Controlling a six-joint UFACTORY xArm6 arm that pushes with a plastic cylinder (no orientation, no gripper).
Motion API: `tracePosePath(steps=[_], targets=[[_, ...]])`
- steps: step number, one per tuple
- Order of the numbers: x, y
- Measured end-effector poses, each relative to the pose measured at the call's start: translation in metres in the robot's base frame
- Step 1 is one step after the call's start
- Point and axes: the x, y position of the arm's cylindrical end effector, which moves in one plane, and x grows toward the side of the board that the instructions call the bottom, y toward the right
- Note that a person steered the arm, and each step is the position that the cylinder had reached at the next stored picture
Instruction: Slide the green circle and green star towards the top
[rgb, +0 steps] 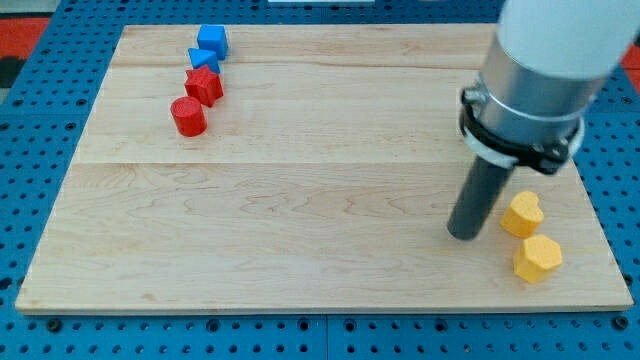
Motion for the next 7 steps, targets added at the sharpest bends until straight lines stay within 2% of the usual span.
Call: tracePosePath(steps=[1, 4, 7], targets=[[-0.013, 0.002], [-0.052, 0.078], [-0.133, 0.075]])
